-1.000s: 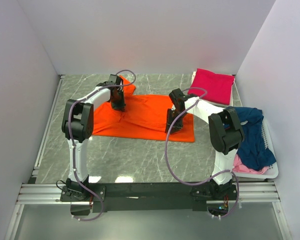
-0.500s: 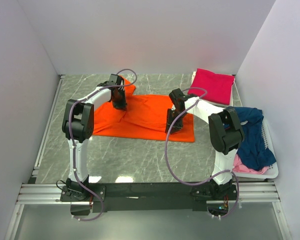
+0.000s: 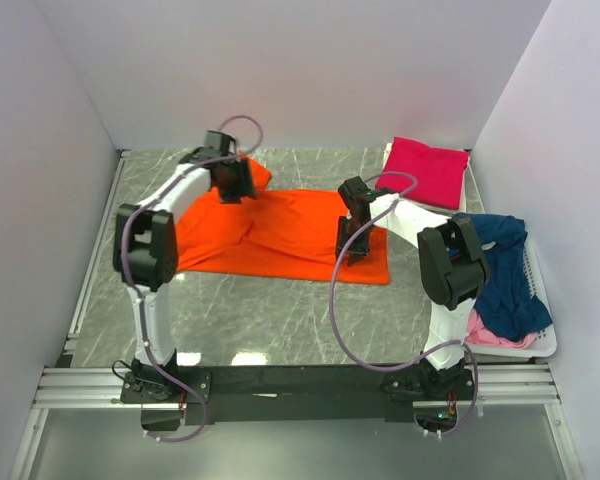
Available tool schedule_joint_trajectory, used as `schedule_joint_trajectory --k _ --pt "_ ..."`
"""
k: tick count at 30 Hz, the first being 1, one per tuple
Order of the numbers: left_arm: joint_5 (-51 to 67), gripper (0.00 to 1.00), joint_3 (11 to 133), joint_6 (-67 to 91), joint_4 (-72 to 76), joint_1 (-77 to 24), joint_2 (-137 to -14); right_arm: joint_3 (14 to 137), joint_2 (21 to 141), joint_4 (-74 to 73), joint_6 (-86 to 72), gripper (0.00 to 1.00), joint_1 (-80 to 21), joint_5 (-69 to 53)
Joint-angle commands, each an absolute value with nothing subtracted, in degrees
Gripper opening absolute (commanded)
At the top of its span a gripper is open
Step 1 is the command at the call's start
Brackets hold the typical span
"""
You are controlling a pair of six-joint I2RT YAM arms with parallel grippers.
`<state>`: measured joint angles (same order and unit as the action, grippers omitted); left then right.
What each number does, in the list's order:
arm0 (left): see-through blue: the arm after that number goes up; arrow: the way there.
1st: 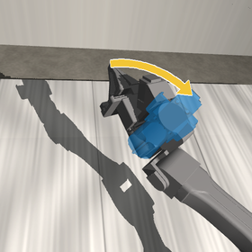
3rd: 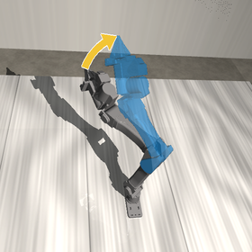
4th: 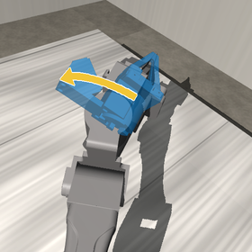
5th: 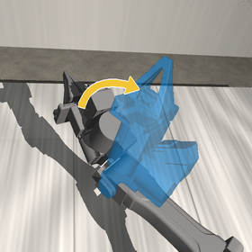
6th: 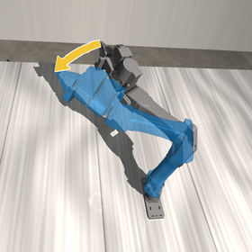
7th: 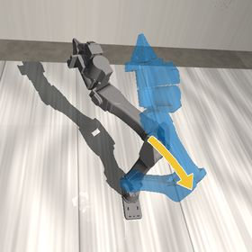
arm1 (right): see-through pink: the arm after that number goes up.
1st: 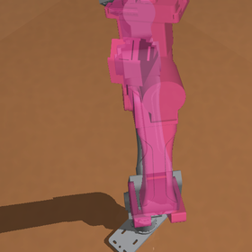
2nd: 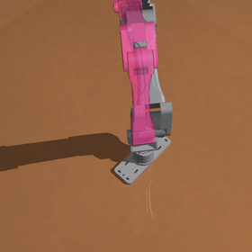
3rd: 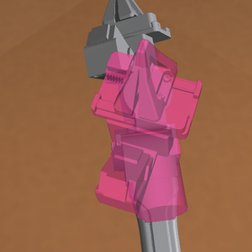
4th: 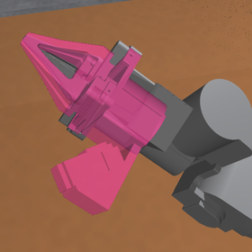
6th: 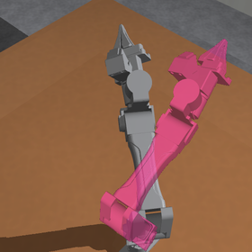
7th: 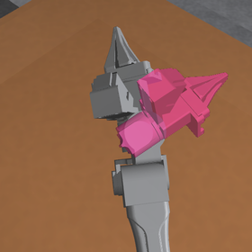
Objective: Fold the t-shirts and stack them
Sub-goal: Fold the tshirt
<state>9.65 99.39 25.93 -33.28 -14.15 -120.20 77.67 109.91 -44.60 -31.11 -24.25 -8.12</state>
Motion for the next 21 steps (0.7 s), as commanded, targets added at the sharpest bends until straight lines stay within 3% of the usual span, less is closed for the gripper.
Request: schedule_joint_trajectory --k 1,10,14,21 --pt "11.4 0.59 96.4 29.2 -33.0 -8.4 -110.7 77.6 106.1 -43.6 -31.8 0.43 -24.2 -3.5" --pt "5.2 0.59 74.1 25.5 -35.2 3.9 -101.4 75.2 106.3 -40.7 -31.6 0.45 -20.4 -3.3" --pt "4.8 0.60 71.0 25.4 -34.4 10.5 -98.7 73.3 105.7 -39.1 -32.3 0.45 -19.2 -3.7" --pt "3.1 0.57 71.0 24.2 -35.4 11.7 -100.4 70.3 105.8 -37.4 -33.0 0.45 -17.2 -4.3"
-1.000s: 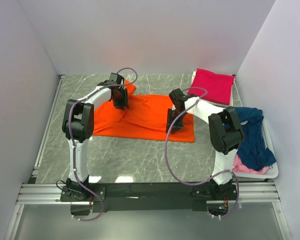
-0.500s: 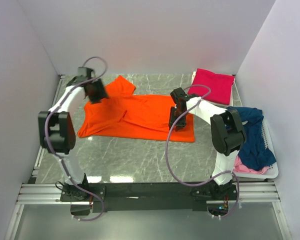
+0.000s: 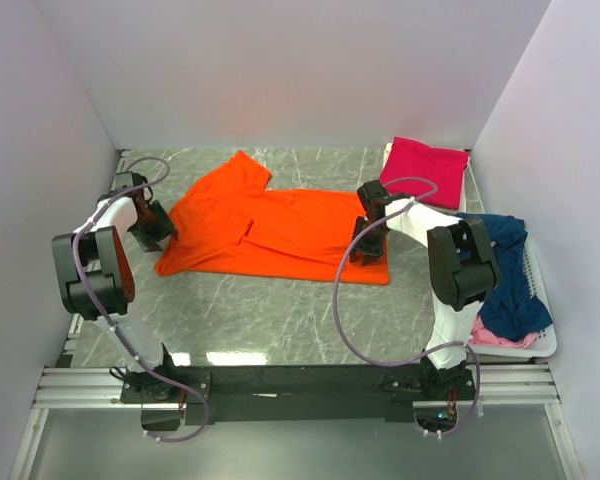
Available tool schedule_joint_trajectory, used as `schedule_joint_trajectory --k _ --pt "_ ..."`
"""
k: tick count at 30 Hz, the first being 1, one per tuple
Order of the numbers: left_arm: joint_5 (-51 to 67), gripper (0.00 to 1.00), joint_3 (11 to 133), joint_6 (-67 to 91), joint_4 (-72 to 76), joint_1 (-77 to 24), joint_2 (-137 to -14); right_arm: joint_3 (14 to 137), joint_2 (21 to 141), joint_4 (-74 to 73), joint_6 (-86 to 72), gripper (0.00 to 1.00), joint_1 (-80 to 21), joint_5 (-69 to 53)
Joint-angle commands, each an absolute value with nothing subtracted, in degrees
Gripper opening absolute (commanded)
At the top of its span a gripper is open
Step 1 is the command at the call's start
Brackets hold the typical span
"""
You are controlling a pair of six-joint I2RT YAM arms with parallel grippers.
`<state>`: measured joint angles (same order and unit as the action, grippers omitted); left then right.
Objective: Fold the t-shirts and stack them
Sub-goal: Fold the tshirt
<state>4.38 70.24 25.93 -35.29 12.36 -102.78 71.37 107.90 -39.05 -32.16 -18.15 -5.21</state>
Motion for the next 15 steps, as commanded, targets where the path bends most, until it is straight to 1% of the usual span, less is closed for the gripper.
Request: schedule_joint_trajectory --k 1,10,15 --pt "2.6 0.57 70.8 24.1 -35.6 11.8 -100.3 70.2 106.0 -37.4 -33.0 0.45 -17.0 -4.3" --pt "5.2 0.50 68.6 24.0 -33.2 11.7 -99.3 69.3 107.4 -37.3 -33.1 0.45 -16.0 -3.6" --pt "7.2 0.51 67.7 23.6 -31.9 11.8 -97.6 68.7 107.8 -37.1 -33.4 0.45 -15.5 -3.3"
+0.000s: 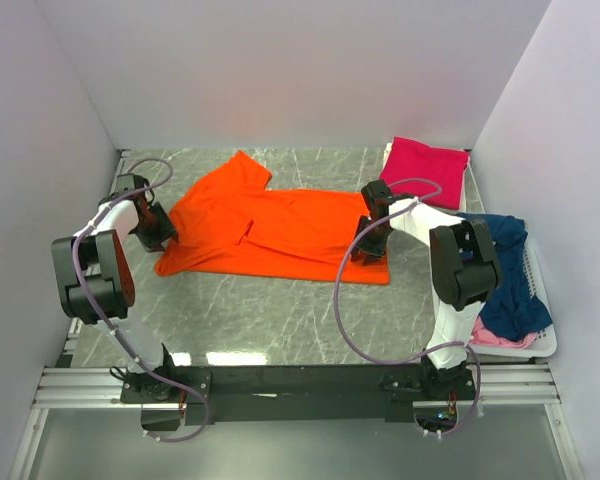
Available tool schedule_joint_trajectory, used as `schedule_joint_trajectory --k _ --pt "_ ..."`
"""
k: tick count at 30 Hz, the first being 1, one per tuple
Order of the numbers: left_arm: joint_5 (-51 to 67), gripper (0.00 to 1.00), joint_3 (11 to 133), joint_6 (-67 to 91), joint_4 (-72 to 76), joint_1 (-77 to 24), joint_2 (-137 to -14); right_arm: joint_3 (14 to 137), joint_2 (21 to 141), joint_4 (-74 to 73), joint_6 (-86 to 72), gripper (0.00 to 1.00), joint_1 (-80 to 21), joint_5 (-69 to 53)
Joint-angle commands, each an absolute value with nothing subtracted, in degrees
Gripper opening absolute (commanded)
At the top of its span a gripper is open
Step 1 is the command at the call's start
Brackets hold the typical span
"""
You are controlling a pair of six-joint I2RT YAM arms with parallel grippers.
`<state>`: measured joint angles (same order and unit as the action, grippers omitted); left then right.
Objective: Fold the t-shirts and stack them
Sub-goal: Fold the tshirt
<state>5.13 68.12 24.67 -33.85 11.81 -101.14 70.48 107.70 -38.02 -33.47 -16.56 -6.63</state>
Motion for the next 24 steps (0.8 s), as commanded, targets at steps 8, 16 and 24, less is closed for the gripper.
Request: schedule_joint_trajectory --k 8,16,24 --pt "9.2 0.53 66.3 23.3 -30.4 11.8 -95.8 68.5 108.2 -37.4 -33.4 0.45 -15.1 -3.1" --pt "8.8 0.52 66.9 22.7 -30.5 10.3 -98.7 68.6 107.8 -37.6 -33.5 0.45 -15.0 -3.1" --pt "5.4 0.38 69.1 22.6 -31.0 9.1 -102.0 67.9 107.8 -37.4 -33.9 0.45 -15.1 -3.1"
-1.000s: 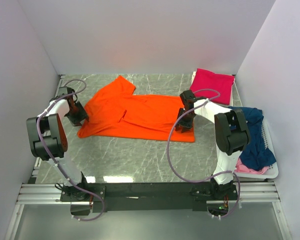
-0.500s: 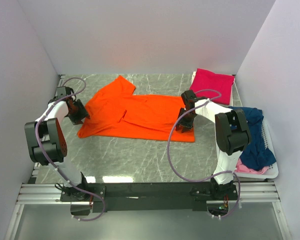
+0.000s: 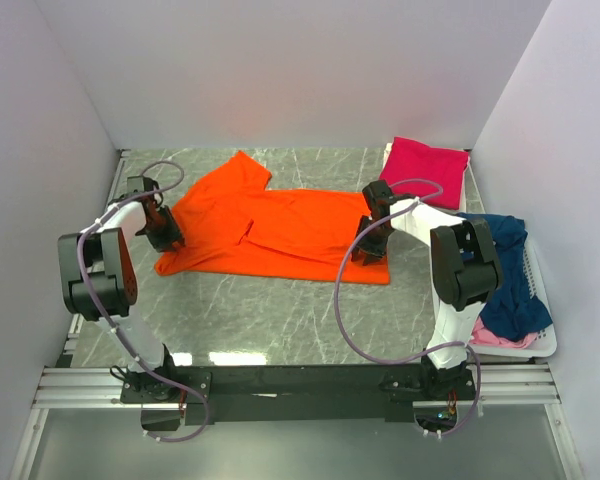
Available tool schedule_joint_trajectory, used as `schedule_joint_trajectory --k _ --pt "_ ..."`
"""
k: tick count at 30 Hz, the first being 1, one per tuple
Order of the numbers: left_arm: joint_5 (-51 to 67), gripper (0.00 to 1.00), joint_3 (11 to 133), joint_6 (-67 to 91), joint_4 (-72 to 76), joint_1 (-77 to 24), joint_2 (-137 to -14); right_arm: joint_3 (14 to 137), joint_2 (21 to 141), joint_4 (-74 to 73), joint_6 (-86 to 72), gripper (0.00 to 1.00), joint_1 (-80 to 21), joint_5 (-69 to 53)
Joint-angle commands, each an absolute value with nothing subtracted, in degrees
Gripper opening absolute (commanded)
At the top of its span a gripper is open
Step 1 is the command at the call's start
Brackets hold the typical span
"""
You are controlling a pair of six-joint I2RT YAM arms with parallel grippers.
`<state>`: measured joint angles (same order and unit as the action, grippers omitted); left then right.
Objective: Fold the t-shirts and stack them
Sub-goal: Fold the tshirt
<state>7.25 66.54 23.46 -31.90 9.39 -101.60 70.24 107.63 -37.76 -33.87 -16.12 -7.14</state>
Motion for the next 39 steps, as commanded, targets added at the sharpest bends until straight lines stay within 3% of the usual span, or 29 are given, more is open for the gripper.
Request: schedule_joint_trajectory --k 1,10,12,30,36,39 --pt "4.7 0.32 69.3 22.5 -30.9 9.0 -102.1 67.8 107.7 -37.4 -34.0 0.45 -15.0 -3.2" --pt "1.8 0.03 72.1 21.8 -31.6 8.8 -103.4 67.3 107.7 -37.4 -34.2 0.45 -15.0 -3.1" --pt "1.2 0.00 73.3 21.7 -31.6 8.6 -103.7 67.4 107.8 -37.7 -34.2 0.45 -15.0 -3.0" --pt "1.1 0.02 77.4 20.3 -31.6 8.3 -109.8 67.4 108.3 -38.1 -34.3 0.45 -15.0 -2.6" --pt "-3.4 0.14 78.6 20.7 -33.7 8.2 -110.0 67.6 108.5 -38.5 -34.5 0.45 -15.1 -2.4" --pt "-6.1 0.30 77.6 21.5 -34.1 8.2 -108.6 67.4 108.5 -38.4 -34.5 0.45 -15.0 -2.4"
